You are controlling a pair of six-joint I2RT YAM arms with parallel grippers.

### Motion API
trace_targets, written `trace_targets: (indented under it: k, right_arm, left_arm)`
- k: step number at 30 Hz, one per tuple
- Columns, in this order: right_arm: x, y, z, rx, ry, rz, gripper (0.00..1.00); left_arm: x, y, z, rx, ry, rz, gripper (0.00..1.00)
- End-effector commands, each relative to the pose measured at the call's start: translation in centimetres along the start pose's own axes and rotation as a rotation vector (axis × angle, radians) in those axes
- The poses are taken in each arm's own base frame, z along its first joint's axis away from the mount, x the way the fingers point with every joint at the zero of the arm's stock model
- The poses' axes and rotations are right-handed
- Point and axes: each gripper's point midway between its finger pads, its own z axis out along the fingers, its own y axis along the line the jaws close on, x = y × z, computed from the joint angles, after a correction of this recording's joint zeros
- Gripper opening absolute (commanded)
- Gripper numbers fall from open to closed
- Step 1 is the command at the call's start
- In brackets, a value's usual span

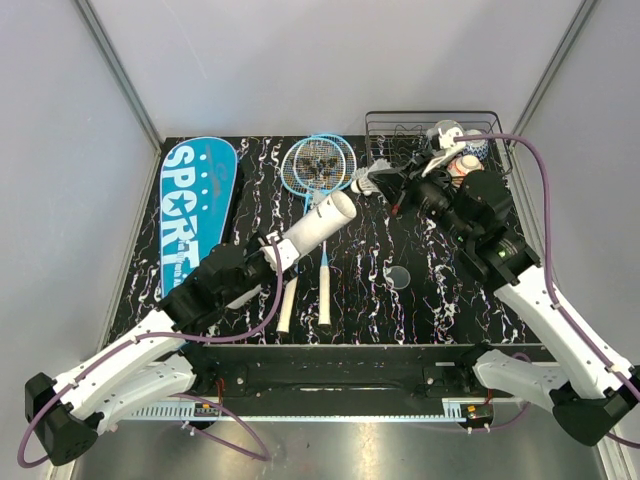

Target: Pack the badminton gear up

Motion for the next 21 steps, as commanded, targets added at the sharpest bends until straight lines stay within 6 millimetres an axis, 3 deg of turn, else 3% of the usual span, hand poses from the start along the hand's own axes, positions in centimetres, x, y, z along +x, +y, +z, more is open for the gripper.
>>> trace_targets:
  k: [1,6,9,21]
  right_arm:
    - [-0.3,4.1,-0.4,-0.228,0.058,-0.080,0.00]
    - [-1.0,5.3,-1.0,-0.291,0.040,-0.090,0.00]
    - [0.6,6.5,-0.8,-0.375,0.126,-0.058,0.00]
    - [1.1,5.8,-2.4,-0.321,0.133,-0.036,0.00]
  left_arm:
    - [-5.1,0.0,-0.7,0.051,-0.169,0.001,0.17]
    - [-5.1,-0.3,-0.7,0.071,-0.170,0.003,0.17]
    - [-5.1,-0.3,-0.7,0.071,-0.170,0.005,0.17]
    - [-5.1,-0.1,-0.7,0.058,-0.171,0.003,0.17]
